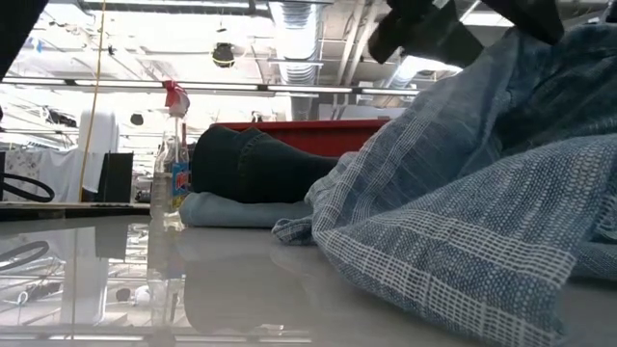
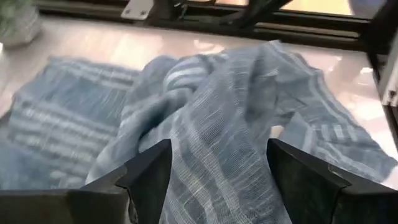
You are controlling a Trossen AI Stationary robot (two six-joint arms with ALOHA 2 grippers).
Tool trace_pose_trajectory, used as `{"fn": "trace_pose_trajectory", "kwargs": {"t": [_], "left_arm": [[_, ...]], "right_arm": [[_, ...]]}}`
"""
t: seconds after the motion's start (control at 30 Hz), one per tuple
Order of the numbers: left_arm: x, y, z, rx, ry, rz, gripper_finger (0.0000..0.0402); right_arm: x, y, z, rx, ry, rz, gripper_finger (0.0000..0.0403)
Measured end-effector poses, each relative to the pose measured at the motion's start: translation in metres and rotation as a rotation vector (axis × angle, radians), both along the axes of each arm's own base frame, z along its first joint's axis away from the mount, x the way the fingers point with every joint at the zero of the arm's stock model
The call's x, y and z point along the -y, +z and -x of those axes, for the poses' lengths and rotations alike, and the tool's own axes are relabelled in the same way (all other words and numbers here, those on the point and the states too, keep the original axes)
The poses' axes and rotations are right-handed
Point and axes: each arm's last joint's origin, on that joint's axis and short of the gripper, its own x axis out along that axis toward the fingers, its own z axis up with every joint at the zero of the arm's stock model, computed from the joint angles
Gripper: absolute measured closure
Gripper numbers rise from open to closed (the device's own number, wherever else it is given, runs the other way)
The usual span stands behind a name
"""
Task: Fold Laundry from Bin
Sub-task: Fold the blue long sleeve on the table
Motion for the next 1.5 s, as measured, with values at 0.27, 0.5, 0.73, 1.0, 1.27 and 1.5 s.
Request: {"fn": "trace_pose_trajectory", "kwargs": {"t": [0.27,0.5,0.73,1.0,1.27,1.5], "left_arm": [[-0.004,-0.009,0.009,-0.099,0.078,-0.057,0.0228],[-0.005,0.016,0.028,-0.231,0.02,-0.075,0.0391],[-0.012,0.122,0.103,-0.179,0.029,-0.2,0.04],[-0.049,0.17,0.207,-0.387,0.122,-0.054,0.0401],[-0.034,0.132,0.246,-0.486,0.107,-0.009,0.0401],[-0.022,0.095,0.236,-0.467,-0.036,0.043,0.0401]], "right_arm": [[0.004,0.0,0.0,-0.016,0.004,0.025,0.0117],[0.004,0.0,-0.002,-0.011,-0.01,0.019,0.0117],[0.003,0.0,-0.002,-0.032,0.006,-0.017,0.0117],[-0.016,0.003,-0.009,0.11,0.161,-0.106,0.0117],[-0.042,-0.039,-0.045,0.504,0.21,-0.252,0.0117],[-0.054,-0.085,-0.09,0.682,0.167,-0.287,0.0117]]}}
